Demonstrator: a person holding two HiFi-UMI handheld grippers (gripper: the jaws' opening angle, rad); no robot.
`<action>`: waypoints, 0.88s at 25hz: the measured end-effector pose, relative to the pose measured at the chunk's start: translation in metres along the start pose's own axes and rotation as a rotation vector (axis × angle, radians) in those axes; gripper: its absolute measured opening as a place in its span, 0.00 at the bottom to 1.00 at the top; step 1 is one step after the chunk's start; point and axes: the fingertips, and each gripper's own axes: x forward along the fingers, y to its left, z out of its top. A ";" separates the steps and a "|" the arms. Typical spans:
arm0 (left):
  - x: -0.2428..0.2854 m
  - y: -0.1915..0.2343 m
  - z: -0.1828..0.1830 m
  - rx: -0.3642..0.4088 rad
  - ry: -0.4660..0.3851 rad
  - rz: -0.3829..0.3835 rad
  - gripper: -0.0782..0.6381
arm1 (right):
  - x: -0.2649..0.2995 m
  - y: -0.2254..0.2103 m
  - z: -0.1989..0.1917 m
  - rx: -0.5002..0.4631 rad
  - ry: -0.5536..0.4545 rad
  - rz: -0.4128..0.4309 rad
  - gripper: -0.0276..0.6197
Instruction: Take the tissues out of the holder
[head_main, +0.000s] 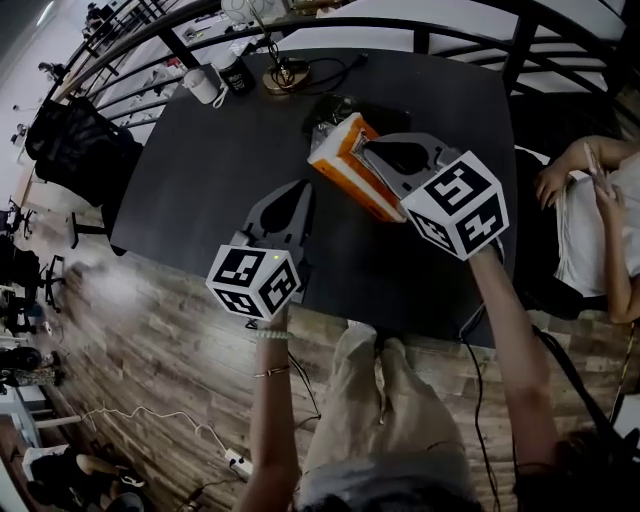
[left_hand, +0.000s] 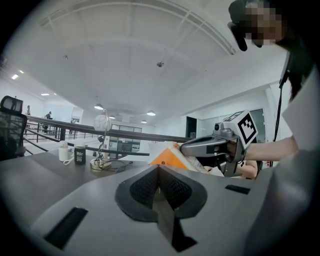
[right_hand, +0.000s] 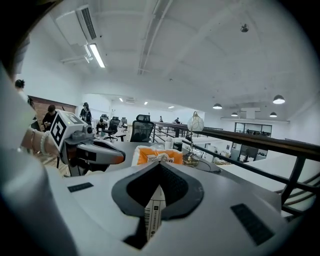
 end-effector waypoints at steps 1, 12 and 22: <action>-0.006 -0.002 -0.006 0.003 0.004 0.001 0.12 | -0.002 0.009 -0.005 0.006 -0.002 0.004 0.06; -0.031 -0.016 -0.053 -0.040 0.068 -0.031 0.12 | 0.000 0.049 -0.061 0.062 0.066 -0.016 0.06; -0.046 -0.008 -0.079 -0.052 0.103 -0.035 0.12 | 0.021 0.071 -0.098 0.048 0.146 -0.017 0.06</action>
